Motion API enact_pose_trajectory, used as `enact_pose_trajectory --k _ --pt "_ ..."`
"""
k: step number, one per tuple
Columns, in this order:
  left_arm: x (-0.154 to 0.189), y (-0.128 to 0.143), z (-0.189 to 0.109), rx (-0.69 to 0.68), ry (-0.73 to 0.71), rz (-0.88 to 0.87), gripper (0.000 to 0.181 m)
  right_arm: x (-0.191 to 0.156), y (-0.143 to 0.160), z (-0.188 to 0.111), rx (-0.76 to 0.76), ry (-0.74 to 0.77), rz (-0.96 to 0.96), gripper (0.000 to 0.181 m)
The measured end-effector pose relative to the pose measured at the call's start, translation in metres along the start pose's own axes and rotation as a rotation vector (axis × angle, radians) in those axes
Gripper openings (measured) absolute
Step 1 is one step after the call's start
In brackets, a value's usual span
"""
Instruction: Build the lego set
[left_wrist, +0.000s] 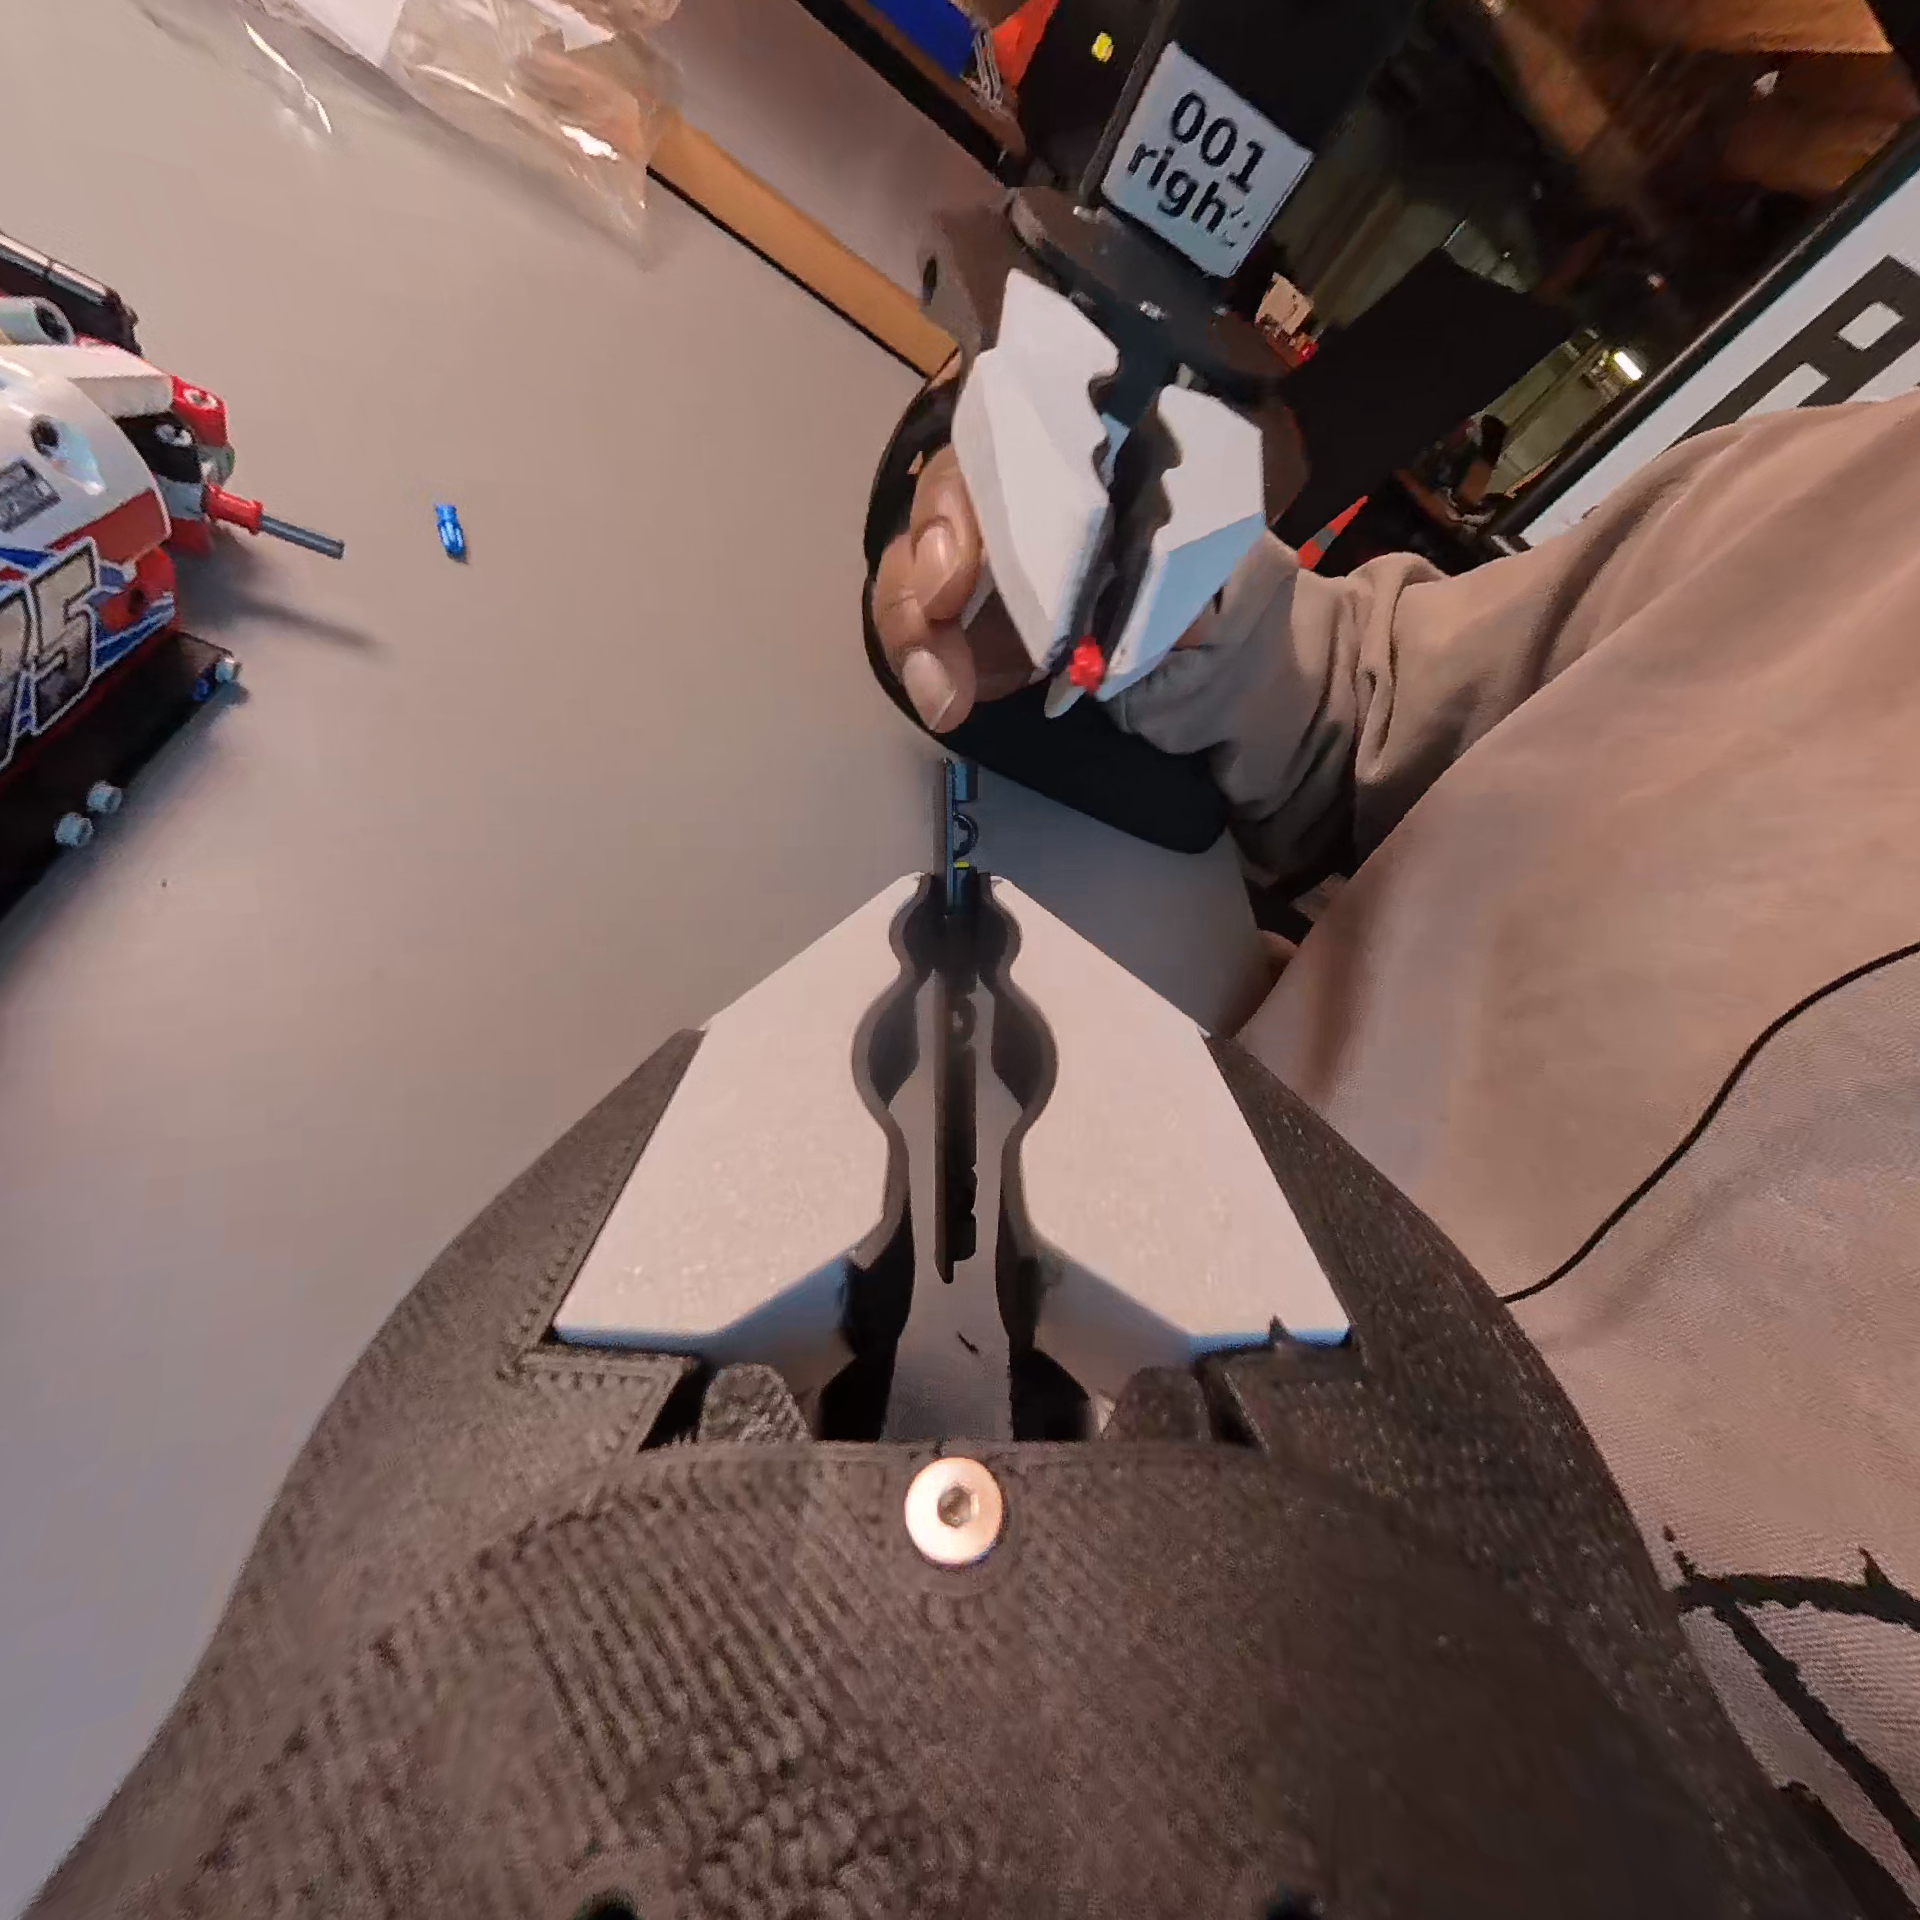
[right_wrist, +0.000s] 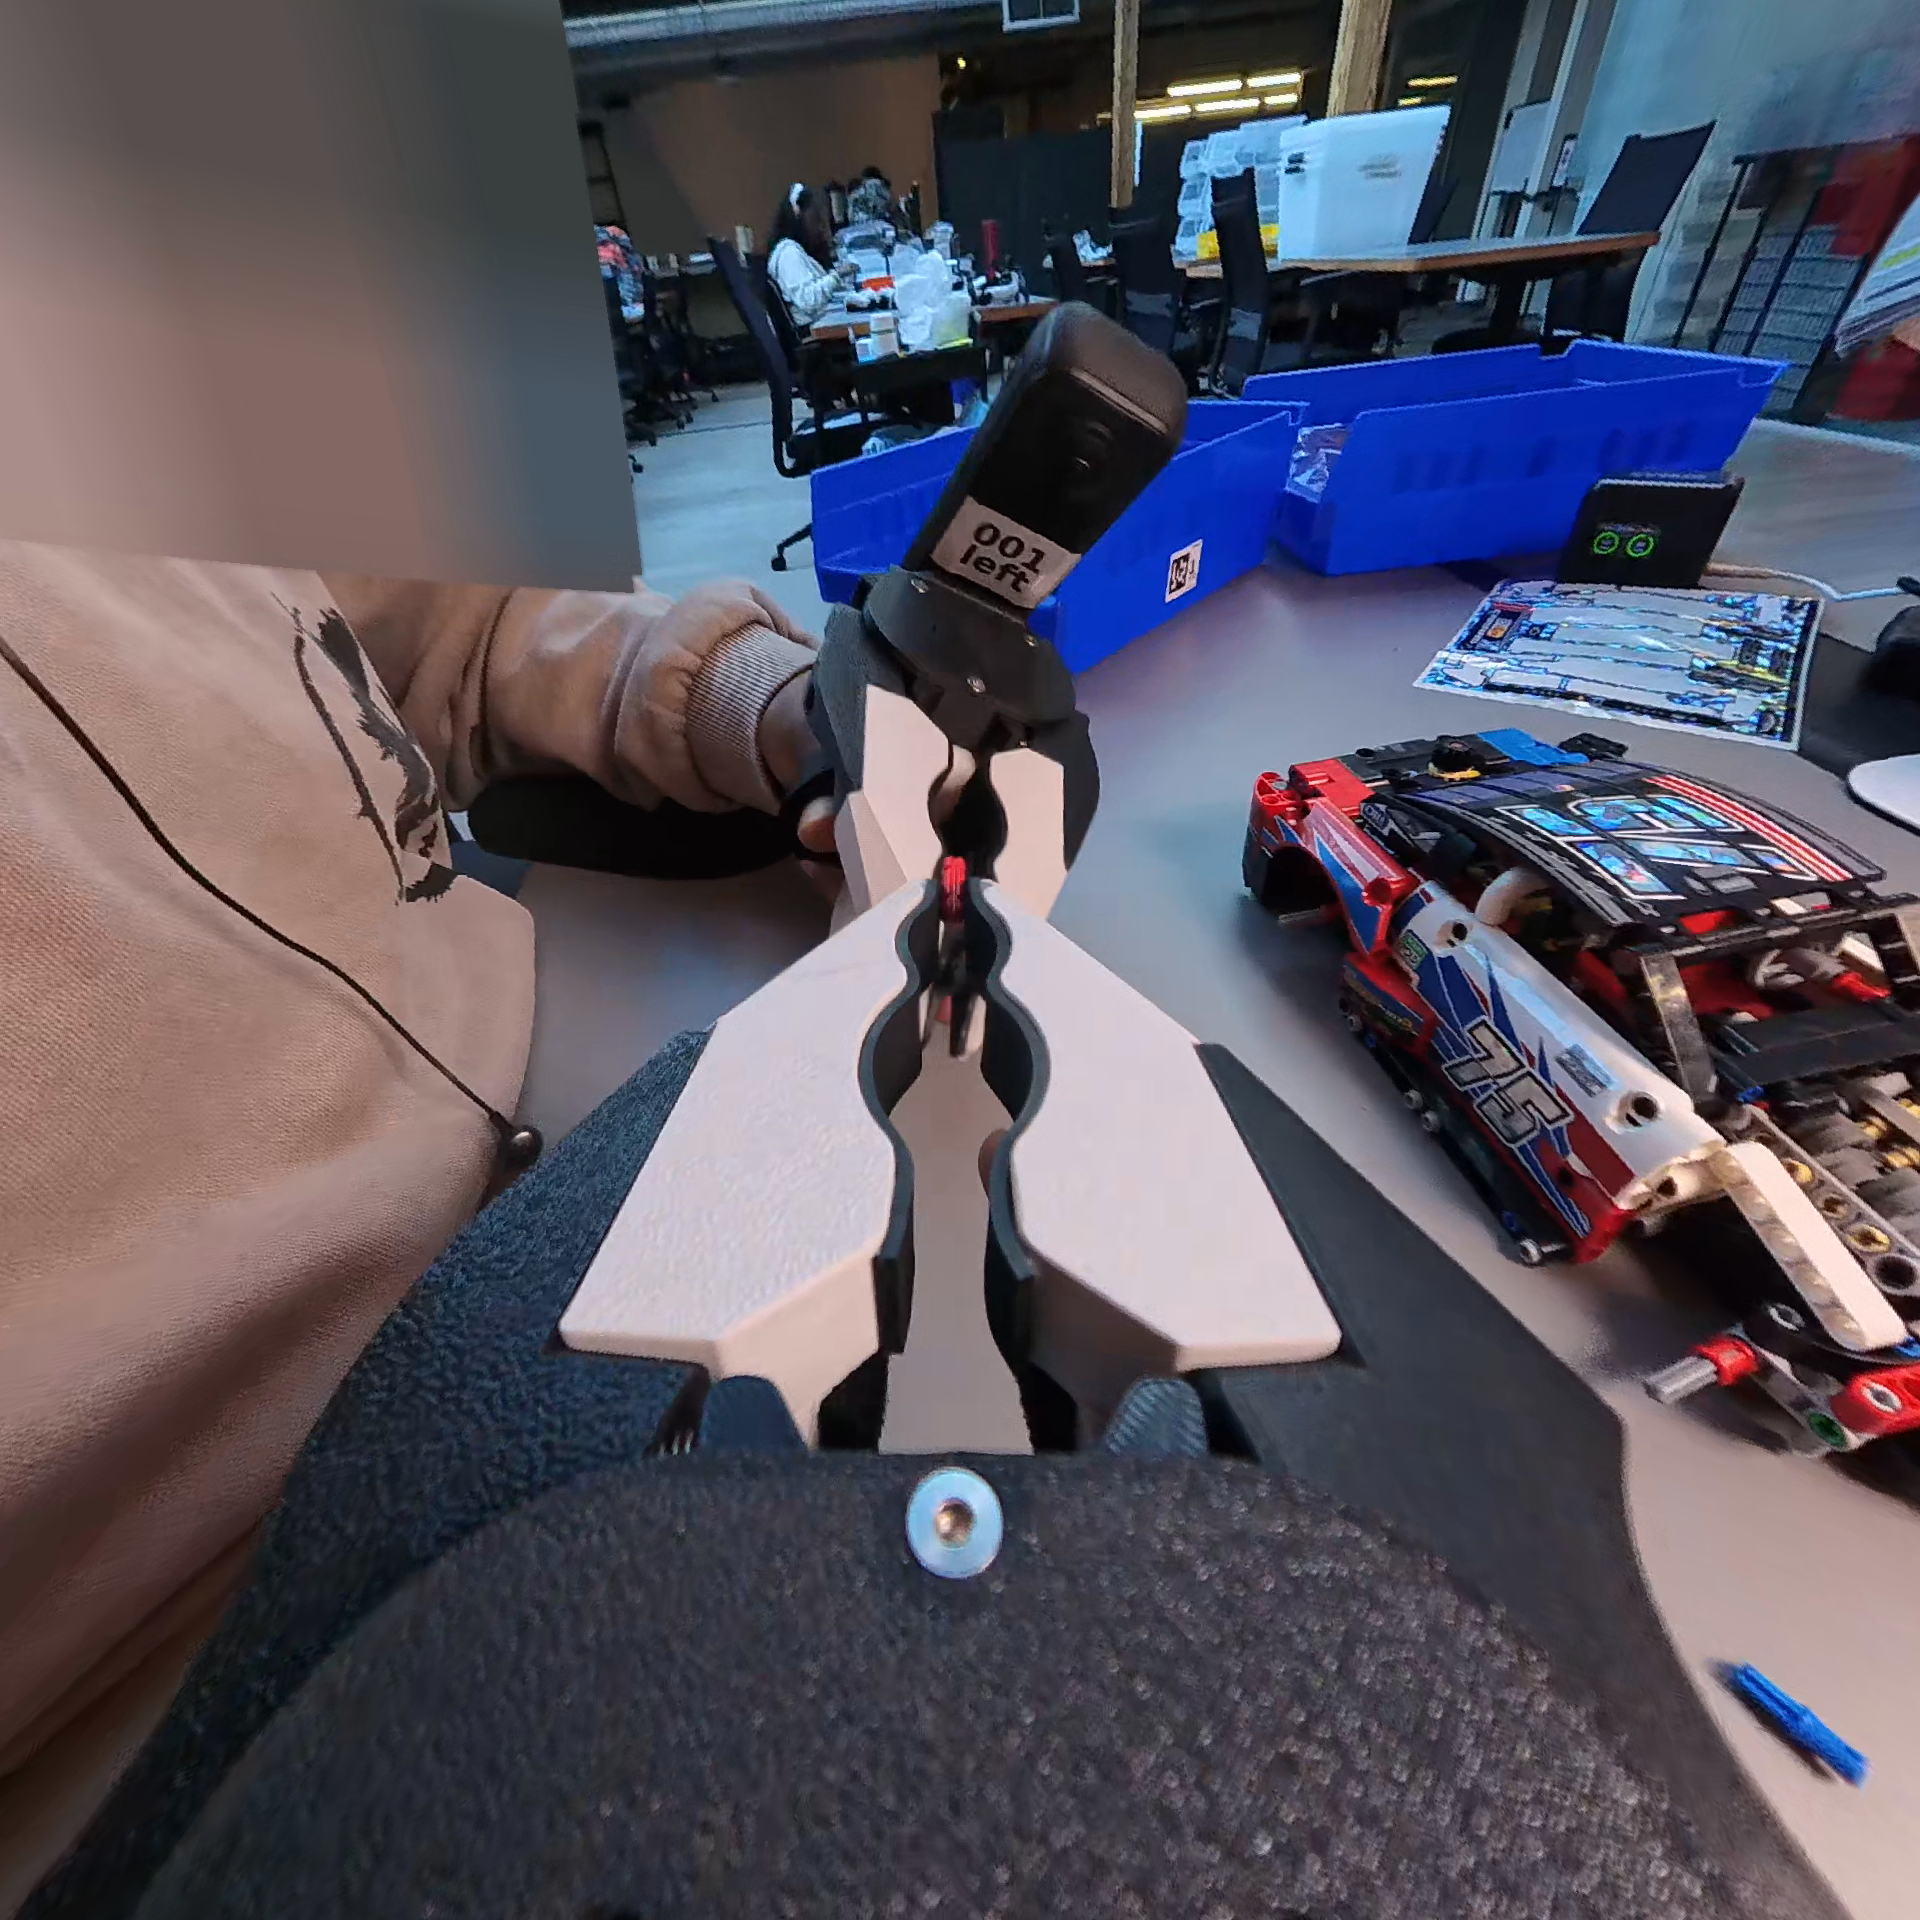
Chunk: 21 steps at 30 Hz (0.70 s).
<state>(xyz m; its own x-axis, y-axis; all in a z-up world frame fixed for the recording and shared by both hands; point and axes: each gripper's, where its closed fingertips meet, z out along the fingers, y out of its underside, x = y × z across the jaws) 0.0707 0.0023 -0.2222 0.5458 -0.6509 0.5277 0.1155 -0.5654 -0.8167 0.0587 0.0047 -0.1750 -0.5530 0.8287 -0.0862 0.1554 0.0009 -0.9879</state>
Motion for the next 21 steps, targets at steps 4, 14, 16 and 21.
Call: enact_pose_trajectory --k 4,14,16,21 --pt "-0.015 0.020 0.006 -0.109 -0.081 -0.031 0.005 0.011 0.016 0.003 -0.089 0.066 -0.007 0.001" --pt "-0.023 0.029 -0.002 -0.187 -0.158 0.009 0.014 0.019 0.040 0.003 -0.203 0.101 0.000 0.002" --pt "-0.022 0.027 -0.004 -0.168 -0.136 -0.032 0.017 0.020 0.041 0.002 -0.203 0.101 0.007 0.002" --pt "-0.029 0.026 -0.013 -0.160 -0.140 -0.095 0.005 0.020 0.041 0.001 -0.201 0.099 0.010 0.002"
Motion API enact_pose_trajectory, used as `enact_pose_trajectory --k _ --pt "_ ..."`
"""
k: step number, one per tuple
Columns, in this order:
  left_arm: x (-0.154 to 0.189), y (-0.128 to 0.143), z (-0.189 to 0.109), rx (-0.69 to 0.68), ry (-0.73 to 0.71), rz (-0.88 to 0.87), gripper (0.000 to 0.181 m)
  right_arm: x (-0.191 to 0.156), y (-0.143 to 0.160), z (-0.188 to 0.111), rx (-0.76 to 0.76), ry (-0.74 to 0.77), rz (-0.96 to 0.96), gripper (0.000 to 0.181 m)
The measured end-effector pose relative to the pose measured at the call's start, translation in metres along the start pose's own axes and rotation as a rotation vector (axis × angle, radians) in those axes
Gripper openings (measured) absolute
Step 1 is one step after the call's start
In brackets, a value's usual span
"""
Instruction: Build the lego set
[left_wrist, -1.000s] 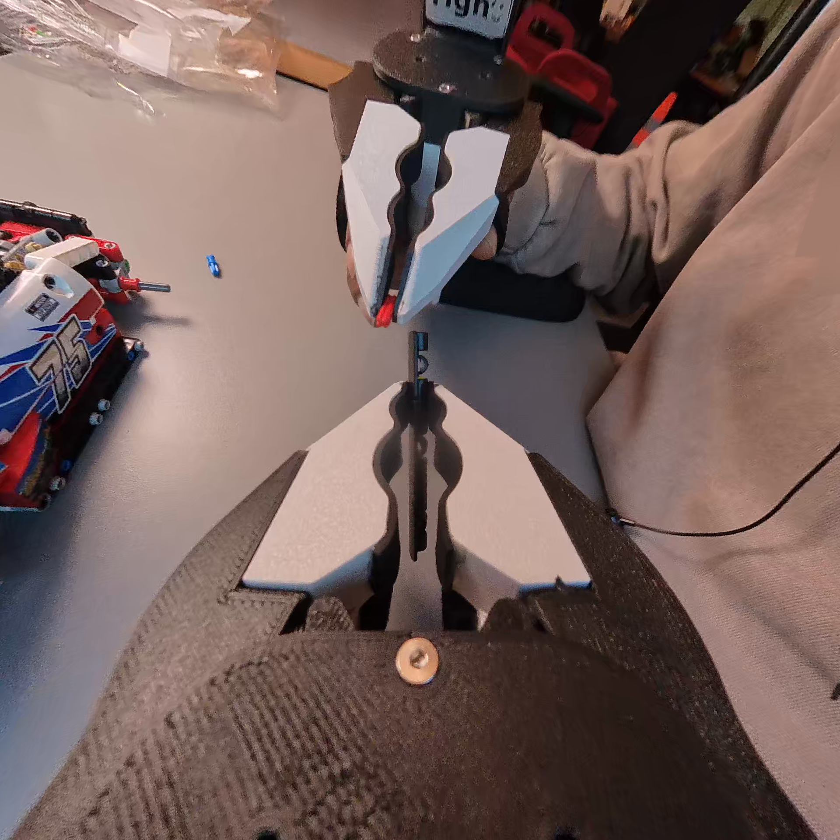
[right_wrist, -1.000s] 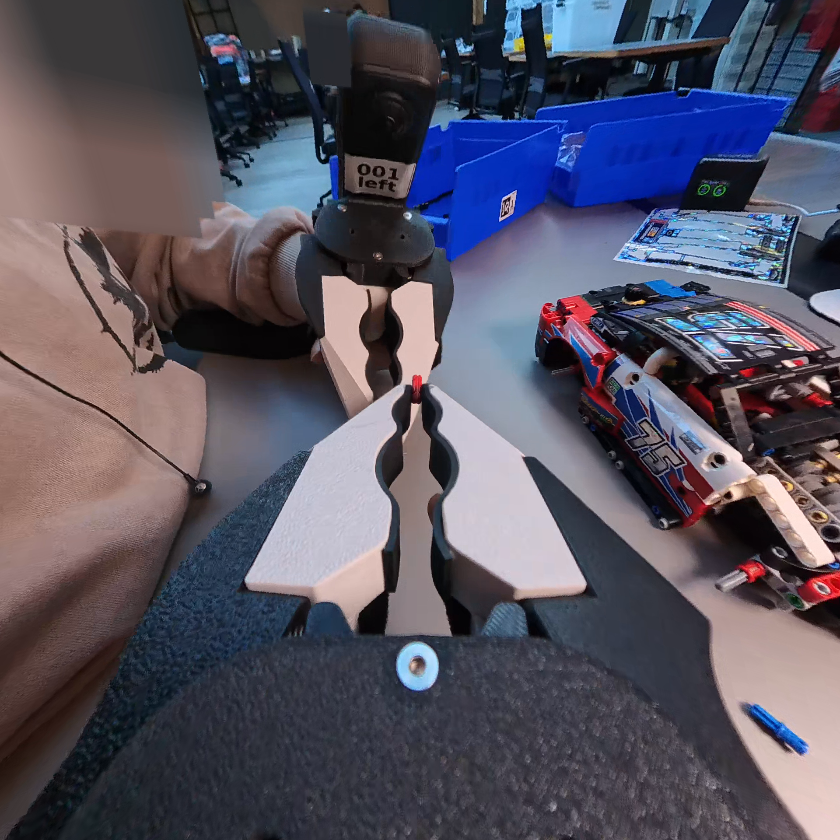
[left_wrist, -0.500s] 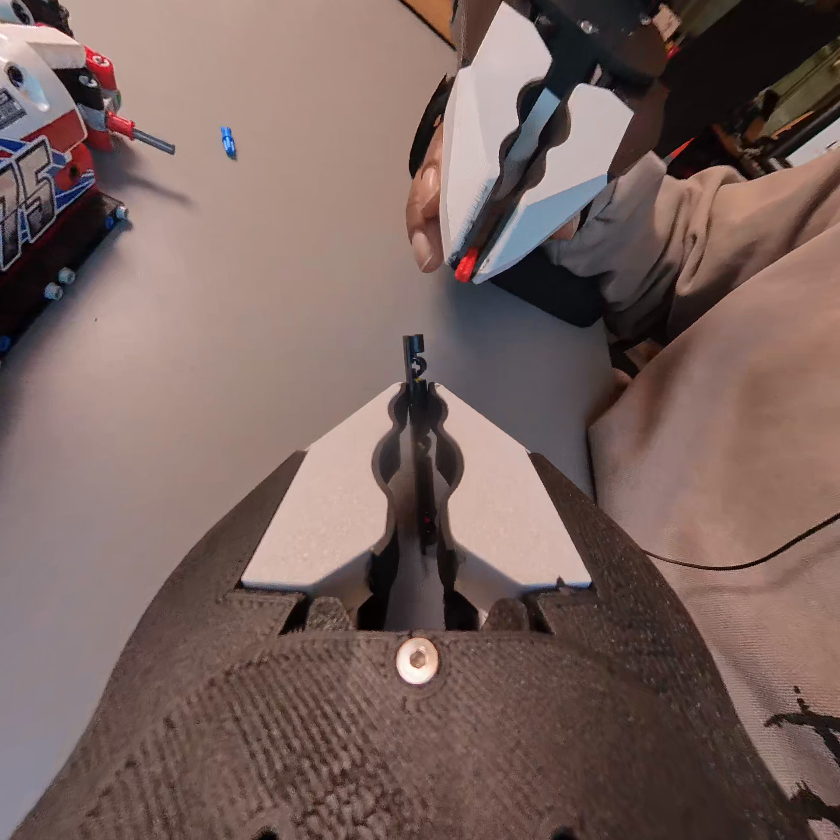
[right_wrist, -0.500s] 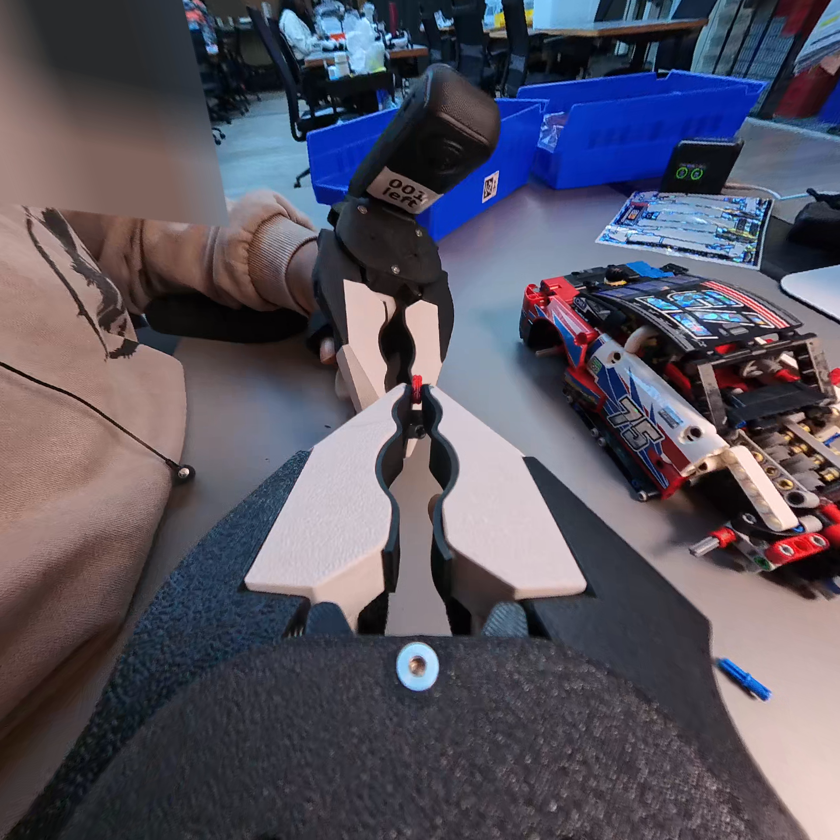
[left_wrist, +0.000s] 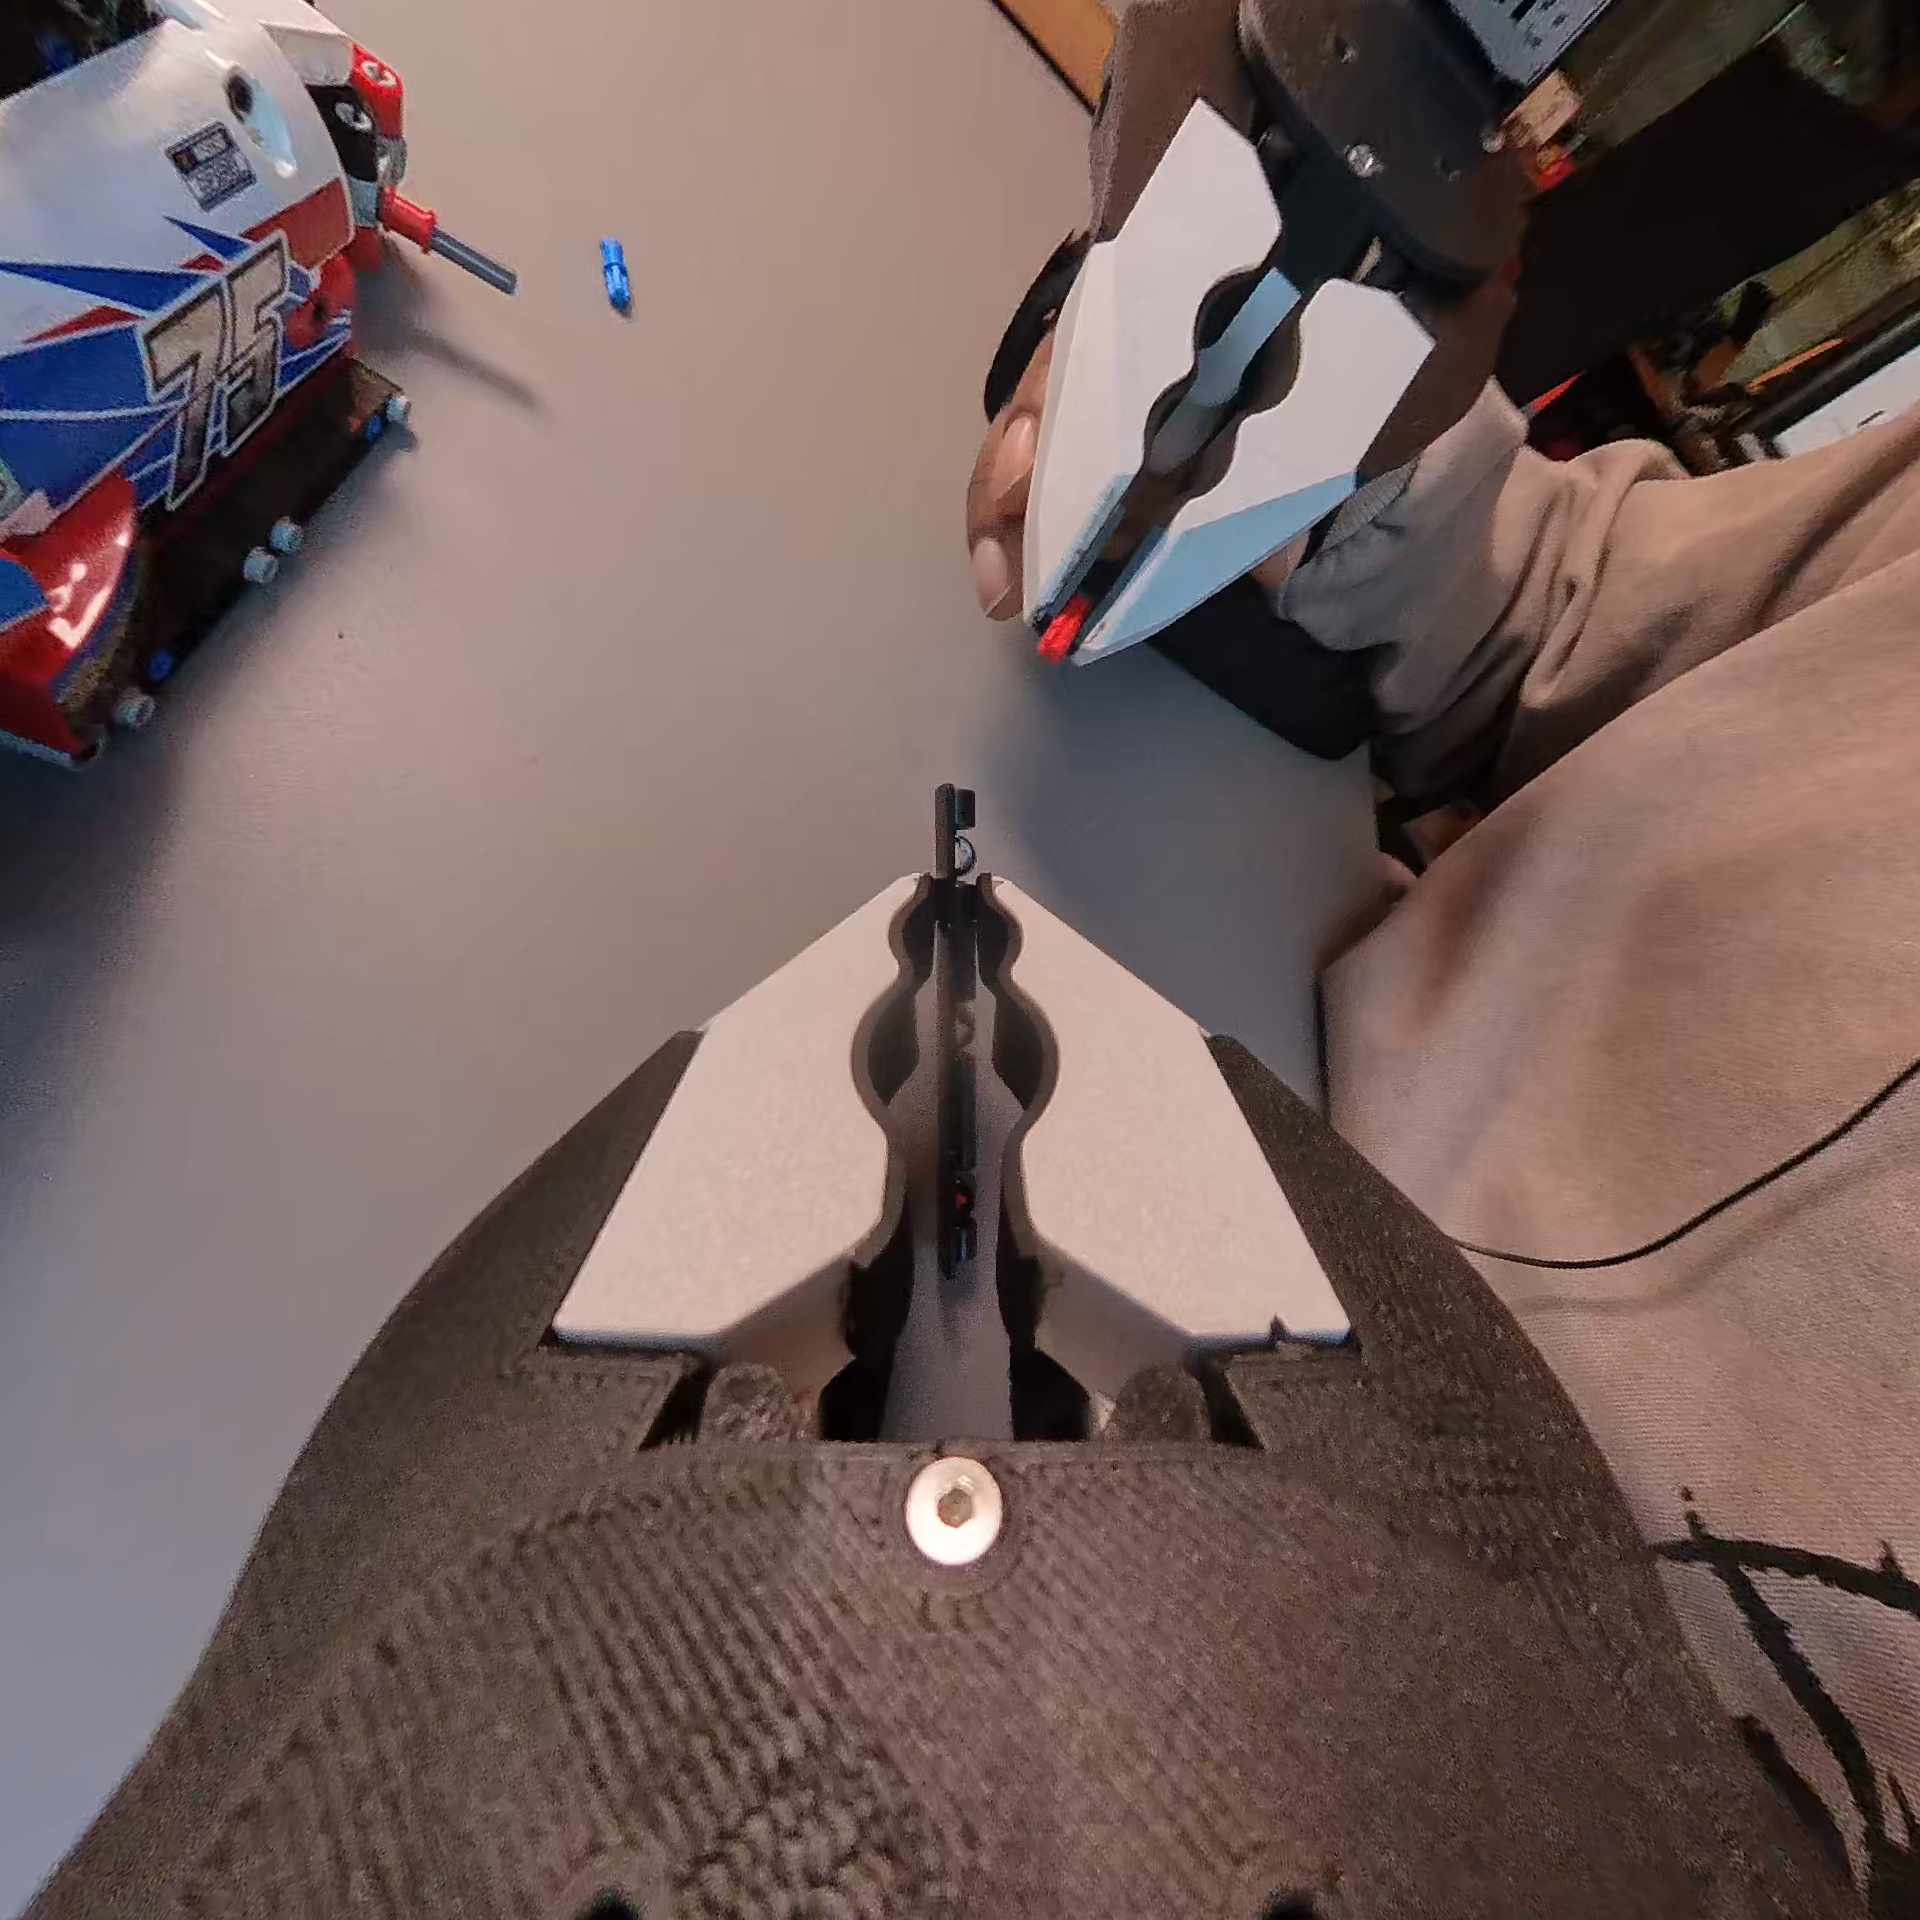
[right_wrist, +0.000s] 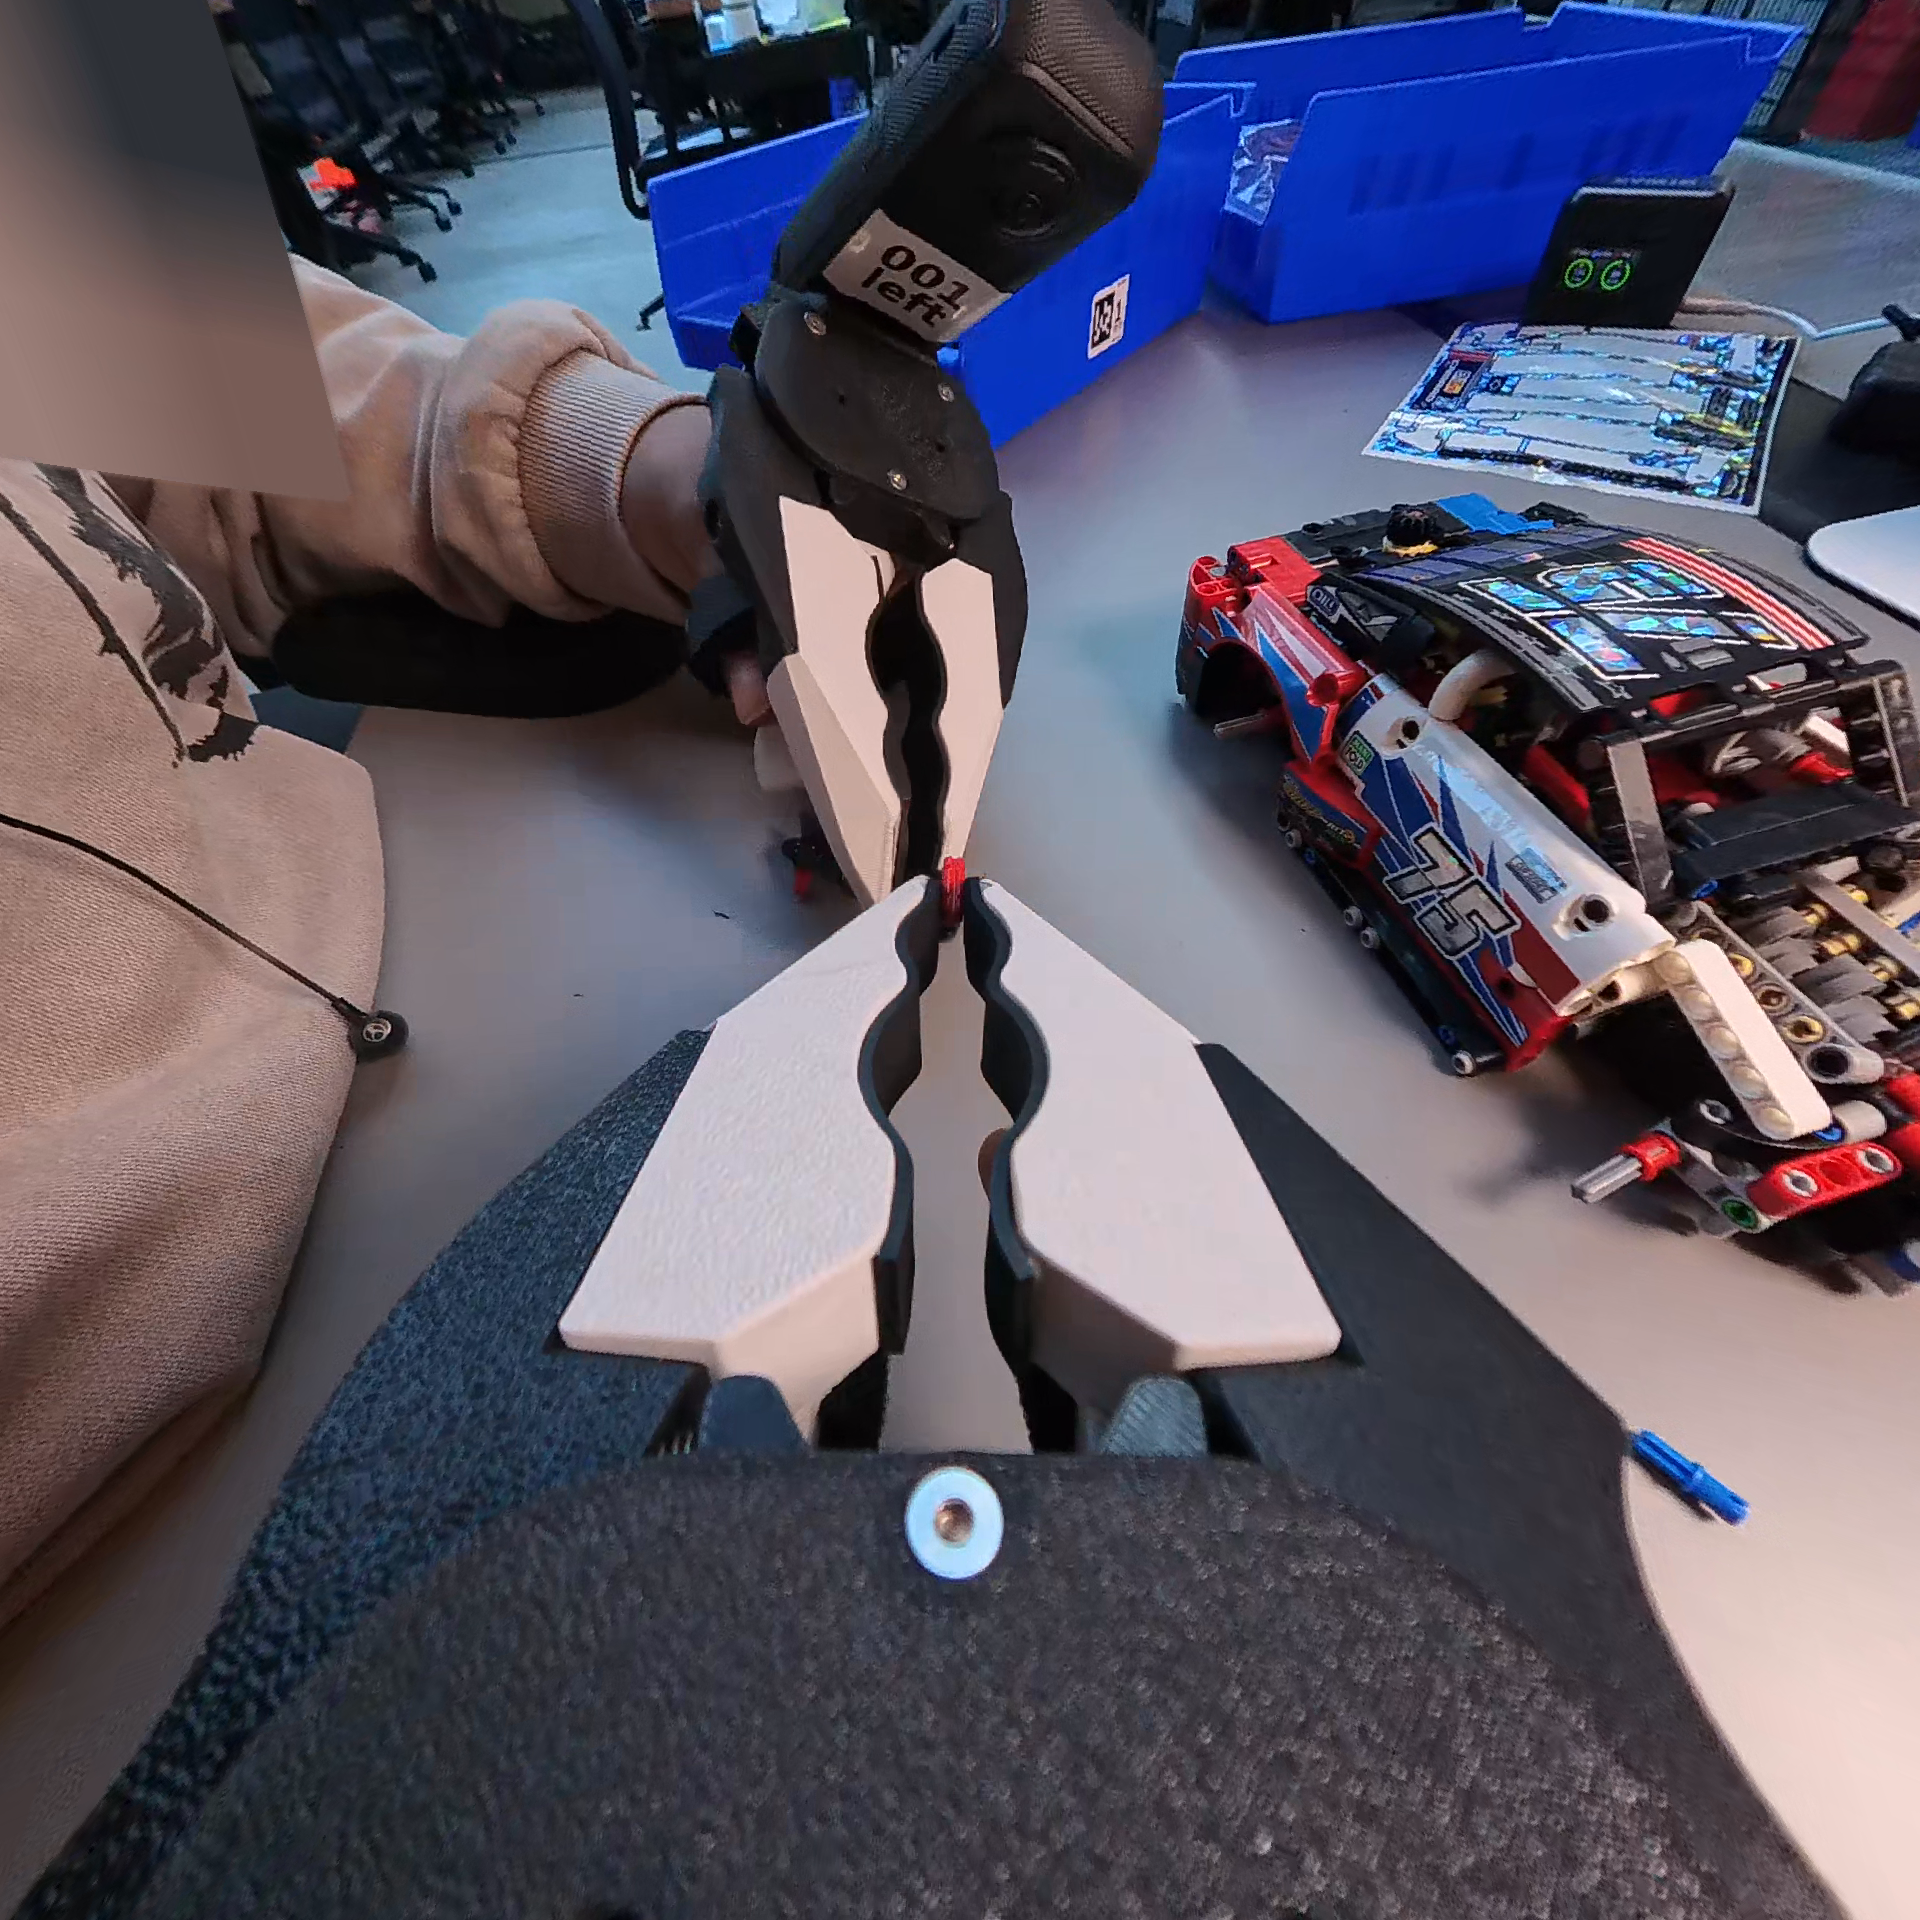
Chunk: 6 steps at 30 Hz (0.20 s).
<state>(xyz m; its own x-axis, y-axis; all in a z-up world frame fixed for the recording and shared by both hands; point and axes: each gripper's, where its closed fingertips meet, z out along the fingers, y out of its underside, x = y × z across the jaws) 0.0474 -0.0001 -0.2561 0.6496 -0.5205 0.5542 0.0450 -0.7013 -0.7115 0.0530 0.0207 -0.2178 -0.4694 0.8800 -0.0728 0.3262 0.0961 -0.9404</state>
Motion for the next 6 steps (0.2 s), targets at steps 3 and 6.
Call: enact_pose_trajectory --k 3,6 --pt "0.003 -0.011 -0.006 0.076 0.065 -0.080 0.005 0.000 -0.001 -0.001 0.005 0.000 -0.001 0.002" --pt "0.018 -0.040 -0.023 0.267 0.276 -0.239 0.005 -0.002 -0.008 -0.004 0.042 -0.006 -0.009 0.002"
